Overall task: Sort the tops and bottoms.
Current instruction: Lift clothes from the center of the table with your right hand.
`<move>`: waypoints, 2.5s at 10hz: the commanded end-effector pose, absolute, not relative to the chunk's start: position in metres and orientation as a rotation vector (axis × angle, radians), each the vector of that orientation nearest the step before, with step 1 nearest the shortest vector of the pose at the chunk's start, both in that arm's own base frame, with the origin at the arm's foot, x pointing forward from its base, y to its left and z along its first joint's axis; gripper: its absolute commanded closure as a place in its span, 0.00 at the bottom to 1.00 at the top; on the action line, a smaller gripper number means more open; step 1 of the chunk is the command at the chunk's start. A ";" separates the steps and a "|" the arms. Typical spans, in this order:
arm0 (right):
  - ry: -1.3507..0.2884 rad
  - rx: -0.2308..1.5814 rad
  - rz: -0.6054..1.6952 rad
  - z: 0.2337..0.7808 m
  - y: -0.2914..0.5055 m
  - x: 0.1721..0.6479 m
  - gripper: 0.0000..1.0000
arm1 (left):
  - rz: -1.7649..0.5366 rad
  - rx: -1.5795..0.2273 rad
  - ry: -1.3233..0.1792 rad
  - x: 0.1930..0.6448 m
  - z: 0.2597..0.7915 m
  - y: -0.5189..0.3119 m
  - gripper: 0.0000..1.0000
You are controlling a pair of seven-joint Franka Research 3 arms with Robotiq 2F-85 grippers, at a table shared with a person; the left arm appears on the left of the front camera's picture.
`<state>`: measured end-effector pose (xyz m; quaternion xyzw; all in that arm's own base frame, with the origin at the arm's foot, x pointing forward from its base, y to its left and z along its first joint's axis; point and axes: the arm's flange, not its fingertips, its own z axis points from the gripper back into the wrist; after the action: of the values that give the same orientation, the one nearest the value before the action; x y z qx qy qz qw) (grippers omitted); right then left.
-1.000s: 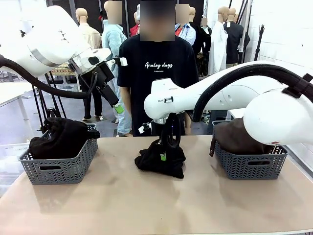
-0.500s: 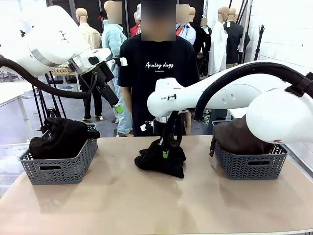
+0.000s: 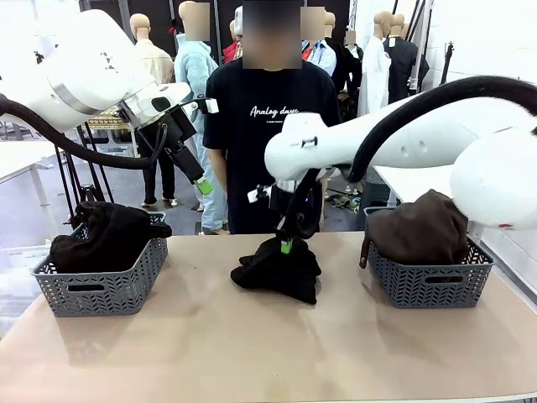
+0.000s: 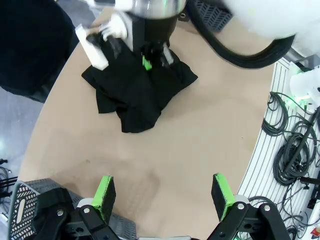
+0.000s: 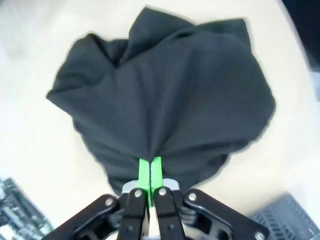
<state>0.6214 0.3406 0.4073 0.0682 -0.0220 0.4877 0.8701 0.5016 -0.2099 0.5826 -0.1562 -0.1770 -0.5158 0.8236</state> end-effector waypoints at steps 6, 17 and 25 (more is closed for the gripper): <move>-0.236 0.123 0.960 0.533 0.298 0.593 1.00 | -1.095 -0.333 -0.380 0.501 0.584 -0.209 0.00; -0.693 -0.124 0.754 0.757 0.273 0.578 1.00 | -1.095 -0.333 -0.380 0.501 0.584 -0.209 0.00; -0.742 -0.111 0.772 0.782 0.258 0.560 1.00 | -1.095 -0.333 -0.380 0.501 0.584 -0.209 0.00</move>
<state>0.5621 0.2593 0.7807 -0.0516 -0.3523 0.3685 0.8588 0.5017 -0.2100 0.5830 -0.1561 -0.1774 -0.5158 0.8235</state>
